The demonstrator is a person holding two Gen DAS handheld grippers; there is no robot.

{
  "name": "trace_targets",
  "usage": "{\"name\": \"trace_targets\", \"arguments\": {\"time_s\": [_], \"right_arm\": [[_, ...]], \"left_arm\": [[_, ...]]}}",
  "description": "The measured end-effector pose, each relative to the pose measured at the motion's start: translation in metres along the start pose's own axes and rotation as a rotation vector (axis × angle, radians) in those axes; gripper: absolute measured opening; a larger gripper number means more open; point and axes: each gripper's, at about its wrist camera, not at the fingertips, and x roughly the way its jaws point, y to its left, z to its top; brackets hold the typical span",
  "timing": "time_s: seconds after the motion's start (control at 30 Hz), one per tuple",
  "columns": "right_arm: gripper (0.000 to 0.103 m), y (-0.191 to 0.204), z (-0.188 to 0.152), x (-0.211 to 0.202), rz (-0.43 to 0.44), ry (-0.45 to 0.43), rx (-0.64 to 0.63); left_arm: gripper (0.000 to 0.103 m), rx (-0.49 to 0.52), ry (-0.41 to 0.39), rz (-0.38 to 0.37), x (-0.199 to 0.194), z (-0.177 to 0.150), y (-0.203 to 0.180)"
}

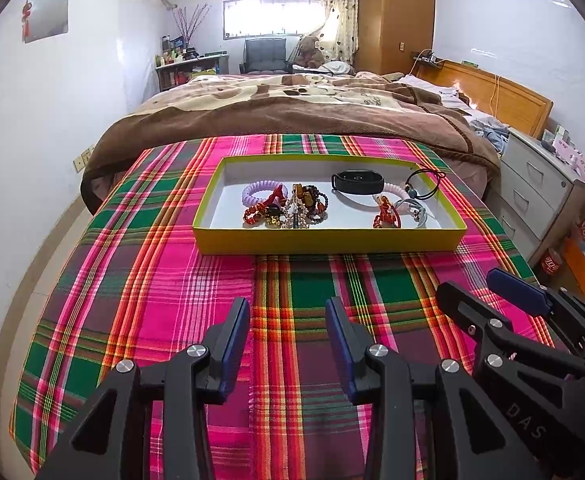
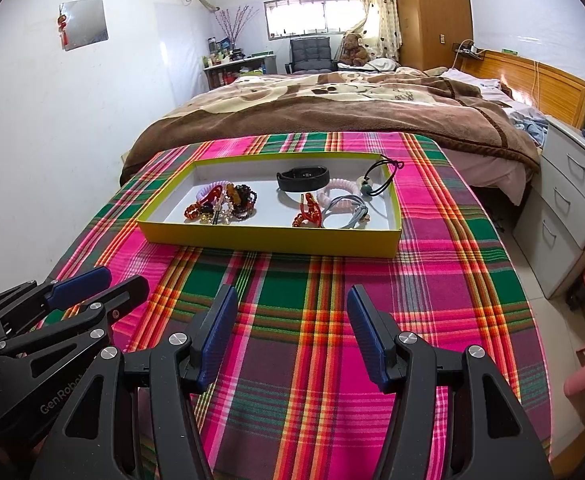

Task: Organize jewelry

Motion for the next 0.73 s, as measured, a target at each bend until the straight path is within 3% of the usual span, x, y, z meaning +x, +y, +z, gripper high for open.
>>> {"name": "trace_targets", "arguments": {"time_s": [0.73], "right_arm": [[0.057, 0.0028, -0.0027, -0.0023, 0.002, -0.001, -0.009]], "left_arm": [[0.039, -0.008, 0.004, -0.006, 0.0014, -0.0012, 0.0014]]}}
